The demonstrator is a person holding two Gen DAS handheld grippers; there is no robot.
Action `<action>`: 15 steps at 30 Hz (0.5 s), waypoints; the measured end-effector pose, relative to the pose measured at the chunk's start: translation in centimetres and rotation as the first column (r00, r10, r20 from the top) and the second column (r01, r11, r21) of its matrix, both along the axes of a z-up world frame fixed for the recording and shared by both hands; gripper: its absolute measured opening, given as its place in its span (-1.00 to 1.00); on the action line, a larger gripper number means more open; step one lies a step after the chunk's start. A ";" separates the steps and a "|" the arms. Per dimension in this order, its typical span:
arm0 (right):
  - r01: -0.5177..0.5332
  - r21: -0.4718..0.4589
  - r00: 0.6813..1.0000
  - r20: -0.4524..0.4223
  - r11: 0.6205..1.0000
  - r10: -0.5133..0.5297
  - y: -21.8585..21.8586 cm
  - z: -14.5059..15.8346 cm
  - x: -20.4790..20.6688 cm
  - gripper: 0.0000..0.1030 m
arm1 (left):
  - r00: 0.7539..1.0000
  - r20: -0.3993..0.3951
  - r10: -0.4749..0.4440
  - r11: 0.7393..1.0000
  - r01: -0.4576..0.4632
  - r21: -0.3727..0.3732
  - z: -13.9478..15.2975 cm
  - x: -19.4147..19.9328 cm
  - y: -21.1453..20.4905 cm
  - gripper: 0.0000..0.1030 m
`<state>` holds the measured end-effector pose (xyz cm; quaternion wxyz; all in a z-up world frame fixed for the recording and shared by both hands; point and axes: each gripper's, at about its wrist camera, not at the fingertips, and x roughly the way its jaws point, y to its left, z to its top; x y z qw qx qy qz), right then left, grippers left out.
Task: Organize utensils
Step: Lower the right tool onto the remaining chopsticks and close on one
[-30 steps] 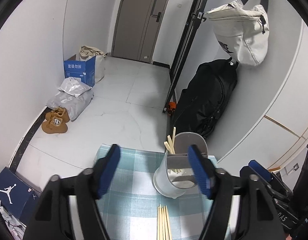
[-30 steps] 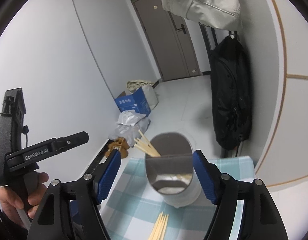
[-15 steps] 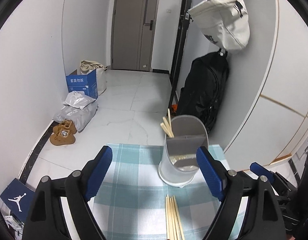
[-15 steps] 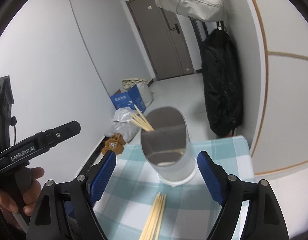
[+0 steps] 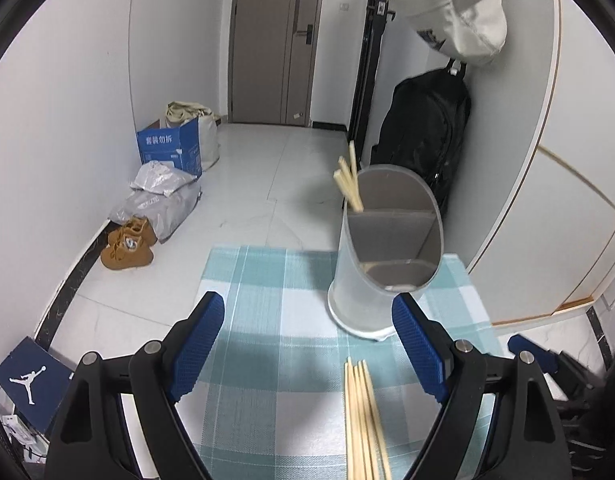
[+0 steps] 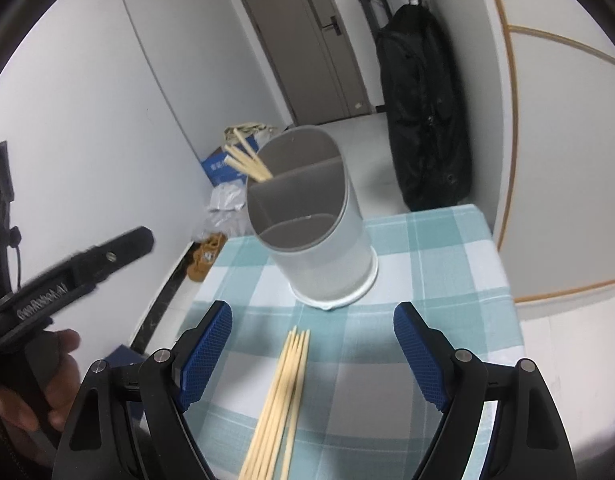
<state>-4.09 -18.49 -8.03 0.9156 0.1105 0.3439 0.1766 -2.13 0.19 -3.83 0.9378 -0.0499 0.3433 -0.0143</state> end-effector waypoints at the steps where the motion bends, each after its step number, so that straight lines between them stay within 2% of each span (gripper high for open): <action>1: -0.007 -0.005 1.000 -0.004 1.000 0.007 0.1 -0.2 0.1 0.57 | 1.000 -0.010 -0.001 1.000 0.001 0.001 -0.4 0.1 0.0 0.61; 3: -0.021 -0.012 1.000 -0.022 1.000 0.021 0.3 -0.8 0.3 0.47 | 0.999 -0.044 0.009 1.000 -0.009 0.000 -1.5 0.5 0.3 0.61; 5: -0.030 -0.019 0.998 -0.057 0.999 0.029 0.6 -1.5 0.6 0.20 | 0.997 -0.077 0.013 1.000 -0.015 -0.021 -2.0 1.0 0.7 0.61; 6: -0.034 -0.024 0.996 -0.081 0.999 0.032 0.7 -2.0 0.8 0.16 | 0.996 -0.088 0.016 0.999 -0.019 -0.033 -2.2 1.1 1.0 0.61; 9: -0.040 -0.038 0.989 -0.141 0.998 0.034 1.1 -3.3 1.4 0.00 | 0.995 -0.099 0.024 0.999 -0.028 -0.040 -2.4 1.4 1.5 0.61; 11: -0.059 -0.058 0.984 -0.173 0.997 0.048 1.8 -4.1 1.8 -0.19 | 0.994 -0.100 0.044 0.999 -0.047 -0.026 -2.4 1.5 1.8 0.61; 15: -0.084 -0.097 0.974 -0.216 0.992 0.061 2.9 -5.4 2.3 -0.33 | 0.990 -0.126 0.070 0.997 -0.074 -0.029 -3.0 2.2 2.8 0.61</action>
